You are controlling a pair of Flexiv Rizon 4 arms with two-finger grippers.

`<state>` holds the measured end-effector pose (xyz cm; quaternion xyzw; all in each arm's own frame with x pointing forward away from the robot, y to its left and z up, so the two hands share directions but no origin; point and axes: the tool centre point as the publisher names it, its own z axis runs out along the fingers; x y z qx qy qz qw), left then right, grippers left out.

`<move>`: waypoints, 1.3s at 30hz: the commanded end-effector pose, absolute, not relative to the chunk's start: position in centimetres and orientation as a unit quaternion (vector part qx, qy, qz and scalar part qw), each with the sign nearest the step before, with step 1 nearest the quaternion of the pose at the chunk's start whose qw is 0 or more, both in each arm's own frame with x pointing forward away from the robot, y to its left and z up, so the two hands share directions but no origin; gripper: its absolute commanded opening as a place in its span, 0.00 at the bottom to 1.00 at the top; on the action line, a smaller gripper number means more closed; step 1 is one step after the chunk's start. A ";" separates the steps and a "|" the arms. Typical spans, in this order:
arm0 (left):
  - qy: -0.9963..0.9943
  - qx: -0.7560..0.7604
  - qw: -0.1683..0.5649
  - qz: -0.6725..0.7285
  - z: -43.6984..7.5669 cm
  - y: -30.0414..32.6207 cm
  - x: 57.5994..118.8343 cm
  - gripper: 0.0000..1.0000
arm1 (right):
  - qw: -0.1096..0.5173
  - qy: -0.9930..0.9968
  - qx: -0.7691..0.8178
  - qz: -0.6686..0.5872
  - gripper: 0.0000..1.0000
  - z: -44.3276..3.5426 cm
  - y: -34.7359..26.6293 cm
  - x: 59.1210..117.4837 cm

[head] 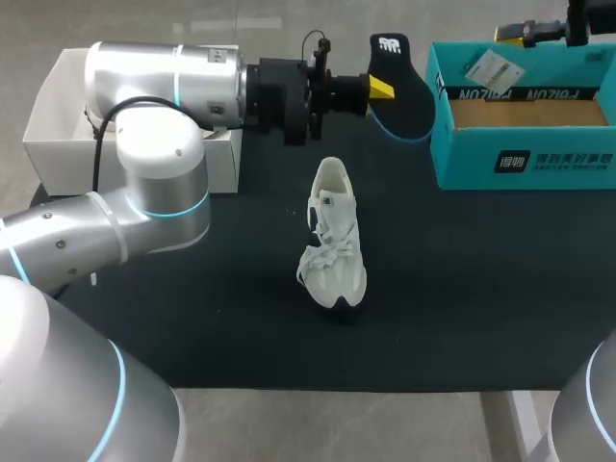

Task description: Take the shoe out of the shoebox, open the shoe tongue, remove and reinsert the insole, then place the shoe into the shoebox

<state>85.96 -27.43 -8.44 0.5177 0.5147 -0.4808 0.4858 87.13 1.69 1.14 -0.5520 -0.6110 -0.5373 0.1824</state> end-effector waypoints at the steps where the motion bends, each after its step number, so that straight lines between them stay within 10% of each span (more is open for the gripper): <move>1: 0.512 0.519 0.487 -0.481 -8.4 -27.7 86.0 0.00 | 0.185 -0.604 -0.552 -0.544 1.00 0.7 1.9 87.2; 19: 0.520 0.508 0.481 -0.491 -6.9 -26.6 86.0 0.00 | 0.205 -0.605 -0.549 -0.538 1.00 -0.1 2.4 86.9; 27: 0.603 0.394 0.319 -0.616 -5.3 -25.7 87.0 0.00 | 0.212 -0.601 -0.549 -0.541 1.00 -0.4 2.5 86.8; 39: 0.603 0.394 0.319 -0.616 -5.3 -25.7 87.0 0.00 | 0.246 -0.589 -0.534 -0.555 1.00 -0.5 2.9 86.6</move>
